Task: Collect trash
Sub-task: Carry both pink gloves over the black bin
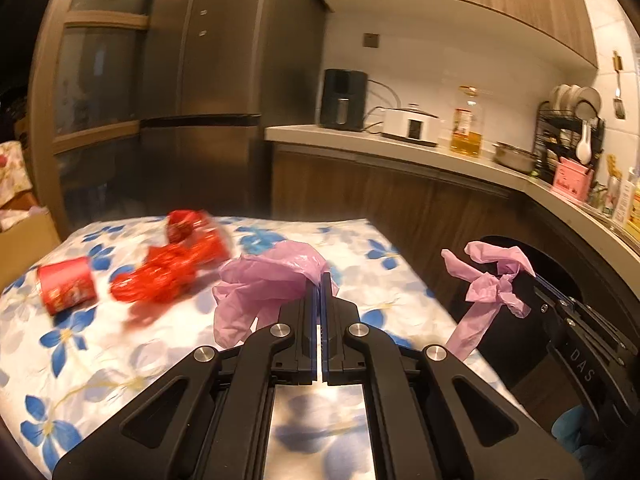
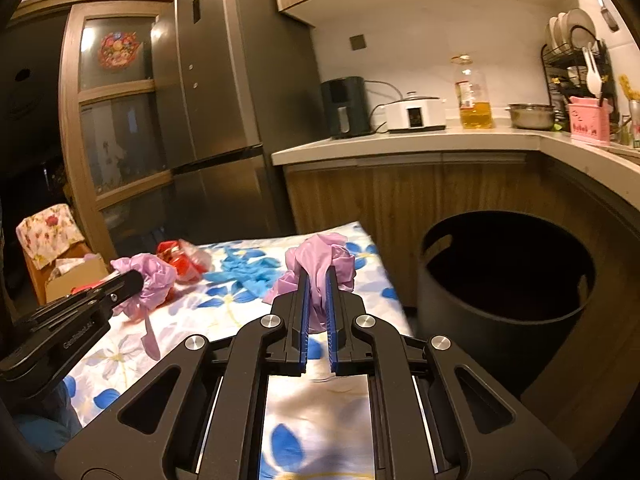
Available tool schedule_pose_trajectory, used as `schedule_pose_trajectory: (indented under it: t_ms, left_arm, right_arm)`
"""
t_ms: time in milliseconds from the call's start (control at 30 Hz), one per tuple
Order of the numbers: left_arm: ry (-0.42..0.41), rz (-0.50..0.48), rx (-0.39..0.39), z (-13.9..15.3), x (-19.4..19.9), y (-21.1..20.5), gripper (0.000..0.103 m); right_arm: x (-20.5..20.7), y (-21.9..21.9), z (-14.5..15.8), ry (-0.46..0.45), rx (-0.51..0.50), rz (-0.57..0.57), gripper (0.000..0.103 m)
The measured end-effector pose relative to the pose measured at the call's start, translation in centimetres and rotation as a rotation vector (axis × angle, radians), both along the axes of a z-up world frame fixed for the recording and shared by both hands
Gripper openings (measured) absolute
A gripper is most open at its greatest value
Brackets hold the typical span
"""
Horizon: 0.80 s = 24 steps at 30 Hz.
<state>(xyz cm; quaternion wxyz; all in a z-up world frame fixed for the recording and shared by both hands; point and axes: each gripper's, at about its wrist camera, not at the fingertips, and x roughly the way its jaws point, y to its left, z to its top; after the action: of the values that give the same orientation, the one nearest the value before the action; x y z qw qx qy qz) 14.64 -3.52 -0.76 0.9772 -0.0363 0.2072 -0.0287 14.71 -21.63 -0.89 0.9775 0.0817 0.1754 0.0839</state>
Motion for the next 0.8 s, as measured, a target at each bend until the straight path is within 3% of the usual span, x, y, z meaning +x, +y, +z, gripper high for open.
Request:
schedule_pose_trajectory:
  t_ms: [400,800]
  left_arm:
    - [-0.048,-0.188,0.018,2.1,2.9,-8.8,0.001]
    - [-0.105,-0.395,0.034,2.9,4.1,-17.2,0.001]
  right_arm:
    - [0.4,-7.5,2.3,-0.062,-0.005,-0.166,0.007]
    - [1.2,-14.0,1.6,-0.049,-0.004,-0.296,0.007]
